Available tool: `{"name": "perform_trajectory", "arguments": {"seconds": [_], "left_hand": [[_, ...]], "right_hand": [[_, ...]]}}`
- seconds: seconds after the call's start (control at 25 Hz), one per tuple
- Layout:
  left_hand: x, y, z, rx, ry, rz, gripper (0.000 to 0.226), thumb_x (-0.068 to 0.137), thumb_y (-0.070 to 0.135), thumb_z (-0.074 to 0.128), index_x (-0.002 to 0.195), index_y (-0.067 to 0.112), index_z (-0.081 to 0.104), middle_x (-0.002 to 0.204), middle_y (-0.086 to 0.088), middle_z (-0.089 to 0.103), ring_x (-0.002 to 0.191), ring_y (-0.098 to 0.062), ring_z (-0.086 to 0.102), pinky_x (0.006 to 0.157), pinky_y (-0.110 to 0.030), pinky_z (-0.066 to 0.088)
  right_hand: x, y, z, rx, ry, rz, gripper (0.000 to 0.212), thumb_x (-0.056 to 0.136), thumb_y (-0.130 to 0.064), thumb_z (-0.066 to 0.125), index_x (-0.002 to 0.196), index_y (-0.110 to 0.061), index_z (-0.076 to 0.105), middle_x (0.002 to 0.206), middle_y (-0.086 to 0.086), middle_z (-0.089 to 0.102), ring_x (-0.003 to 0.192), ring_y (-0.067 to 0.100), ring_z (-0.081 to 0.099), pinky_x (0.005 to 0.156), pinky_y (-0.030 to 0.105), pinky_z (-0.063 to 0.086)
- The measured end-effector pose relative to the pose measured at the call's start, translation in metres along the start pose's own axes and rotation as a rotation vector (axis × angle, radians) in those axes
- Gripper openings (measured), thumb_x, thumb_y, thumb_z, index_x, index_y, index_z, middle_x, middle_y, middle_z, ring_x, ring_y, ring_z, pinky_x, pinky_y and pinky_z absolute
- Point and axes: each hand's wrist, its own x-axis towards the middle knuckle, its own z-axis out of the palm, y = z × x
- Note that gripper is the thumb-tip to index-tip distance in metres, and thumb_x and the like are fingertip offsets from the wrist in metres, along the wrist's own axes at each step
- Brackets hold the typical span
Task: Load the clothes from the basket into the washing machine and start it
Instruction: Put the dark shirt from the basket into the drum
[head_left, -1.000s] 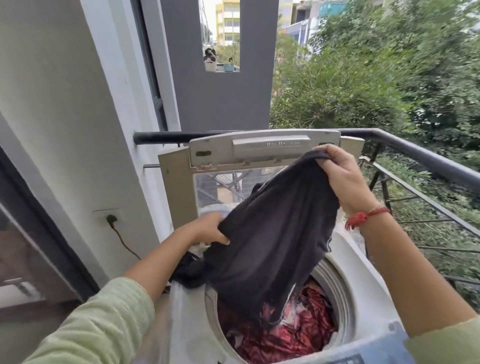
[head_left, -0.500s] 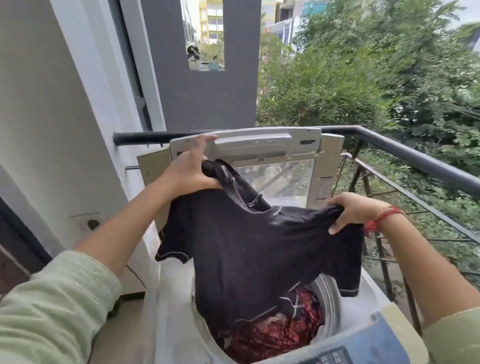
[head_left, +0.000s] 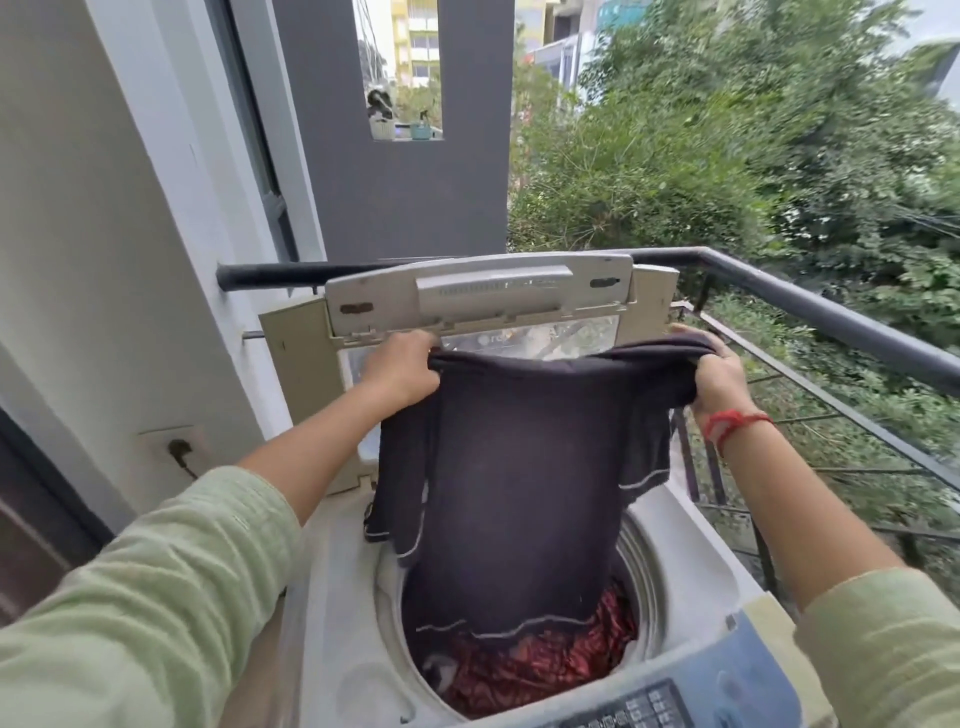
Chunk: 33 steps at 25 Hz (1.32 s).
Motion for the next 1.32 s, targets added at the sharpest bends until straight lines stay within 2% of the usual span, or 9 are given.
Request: {"name": "perform_trajectory", "arguments": {"seconds": [0.12,0.2,0.36,0.48,0.6,0.76,0.92,1.12,1.32], "left_hand": [[-0.013,-0.003,-0.011,0.005,0.316,0.138,0.030,0.077,0.012,0.057,0.104,0.024,0.061,0.097,-0.008,0.069,0.091,-0.035,0.062,0.064,-0.034,0.041],[-0.037,-0.017,0.002,0.032,0.320,0.235,0.028,0.078,0.014,0.058,0.105,0.024,0.060,0.099,-0.005,0.069,0.091,-0.034,0.063,0.065,-0.034,0.044],[-0.094,-0.040,0.084,0.205,-0.611,0.292,0.027,0.082,0.032,0.063,0.106,0.023,0.059,0.109,-0.001,0.064,0.103,-0.024,0.058,0.076,-0.030,0.044],[-0.113,-0.040,0.145,0.125,-1.212,0.128,0.048,0.082,0.043,0.065,0.121,0.016,0.057,0.115,-0.003,0.060,0.098,-0.021,0.058,0.079,-0.029,0.046],[-0.113,-0.033,0.184,0.022,-1.228,0.087,0.041,0.085,0.042,0.062,0.113,0.013,0.062,0.102,-0.004,0.065,0.078,-0.018,0.058,0.068,-0.028,0.046],[-0.097,-0.034,0.224,0.081,-1.113,0.037,0.050,0.081,0.045,0.064,0.116,0.009,0.061,0.121,-0.010,0.062,0.108,-0.028,0.059,0.087,-0.033,0.047],[-0.094,-0.035,0.276,0.023,-0.906,-0.106,0.076,0.073,0.034,0.073,0.137,0.013,0.037,0.135,-0.012,0.044,0.121,-0.032,0.047,0.097,-0.039,0.044],[-0.130,-0.046,0.357,0.184,-1.142,-0.208,0.109,0.075,0.029,0.075,0.150,0.025,-0.004,0.156,-0.013,0.003,0.137,-0.041,0.024,0.105,-0.055,0.034],[-0.138,-0.049,0.414,0.309,-1.263,-0.436,0.096,0.089,0.022,0.061,0.148,0.021,-0.015,0.156,-0.012,-0.020,0.141,-0.046,0.000,0.103,-0.066,0.027]], "right_hand": [[-0.015,-0.010,-0.009,0.333,-0.083,-0.058,0.040,0.082,0.011,0.039,0.091,-0.014,0.068,0.081,0.000,0.073,0.083,0.019,0.067,0.077,0.029,0.054],[-0.031,-0.002,-0.028,0.090,-0.269,-0.026,0.035,0.088,0.011,0.044,0.083,-0.012,0.070,0.074,0.001,0.072,0.071,0.014,0.068,0.068,0.029,0.056],[-0.053,0.041,-0.050,-1.100,-1.065,0.170,0.018,0.080,-0.010,0.069,0.072,-0.026,0.068,0.070,-0.011,0.066,0.066,0.003,0.061,0.069,0.027,0.050],[-0.076,0.076,-0.025,-1.363,-1.355,0.264,0.018,0.080,-0.023,0.071,0.095,-0.033,0.071,0.098,-0.013,0.071,0.086,0.004,0.063,0.090,0.029,0.050],[-0.094,0.098,0.010,-1.316,-1.304,0.311,0.031,0.087,-0.026,0.062,0.117,-0.019,0.064,0.116,0.001,0.068,0.097,0.015,0.063,0.096,0.031,0.046],[-0.100,0.150,0.047,-1.546,-1.142,-0.080,0.044,0.085,-0.030,0.061,0.126,-0.014,0.056,0.123,0.011,0.057,0.114,0.031,0.054,0.094,0.035,0.045],[-0.100,0.234,0.079,-1.679,-1.252,-0.206,0.075,0.080,-0.023,0.067,0.144,-0.019,0.029,0.149,0.014,0.026,0.131,0.037,0.034,0.103,0.048,0.040],[-0.093,0.323,0.084,-1.821,-1.232,0.344,0.121,0.070,-0.031,0.081,0.149,-0.031,-0.011,0.157,-0.001,-0.019,0.144,0.038,-0.007,0.106,0.065,0.021],[-0.087,0.416,0.044,-1.728,-1.064,0.643,0.075,0.091,-0.027,0.054,0.151,-0.018,0.009,0.158,0.014,0.000,0.143,0.041,0.010,0.115,0.055,0.017]]}}
